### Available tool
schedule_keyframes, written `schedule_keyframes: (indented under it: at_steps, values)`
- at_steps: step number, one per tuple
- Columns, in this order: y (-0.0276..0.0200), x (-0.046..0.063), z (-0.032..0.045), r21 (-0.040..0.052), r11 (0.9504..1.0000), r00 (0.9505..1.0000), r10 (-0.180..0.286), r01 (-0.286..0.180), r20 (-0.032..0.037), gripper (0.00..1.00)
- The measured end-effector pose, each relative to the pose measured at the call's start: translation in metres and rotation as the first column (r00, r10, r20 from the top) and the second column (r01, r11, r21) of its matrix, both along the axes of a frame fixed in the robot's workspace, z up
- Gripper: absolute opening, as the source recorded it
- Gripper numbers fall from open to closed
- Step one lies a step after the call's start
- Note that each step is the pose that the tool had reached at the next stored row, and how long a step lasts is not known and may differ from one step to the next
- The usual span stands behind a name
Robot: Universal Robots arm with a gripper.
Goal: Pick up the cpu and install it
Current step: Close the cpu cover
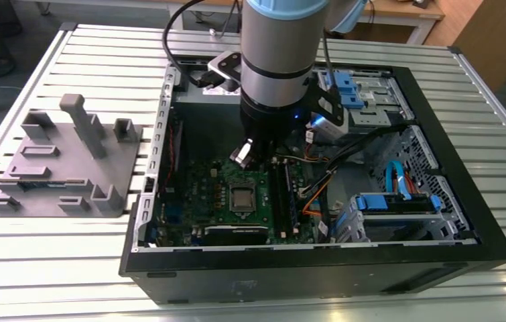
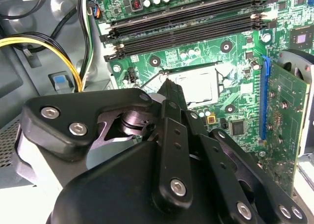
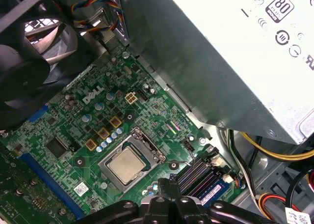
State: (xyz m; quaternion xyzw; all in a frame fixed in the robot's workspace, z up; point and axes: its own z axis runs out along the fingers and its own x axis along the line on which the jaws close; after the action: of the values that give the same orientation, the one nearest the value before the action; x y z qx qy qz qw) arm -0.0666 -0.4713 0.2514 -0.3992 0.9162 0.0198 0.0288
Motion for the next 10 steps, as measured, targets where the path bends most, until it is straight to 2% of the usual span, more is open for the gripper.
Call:
schedule_keyframes:
  at_steps: [6,10]
  values:
    - [-0.0030,-0.0069,-0.0001,0.0001,1.0000,1.0000,0.000,0.000,0.0017,0.11]
    - [-0.0070,-0.0086,-0.0002,0.0000,1.0000,1.0000,0.000,0.000,0.0017,0.11]
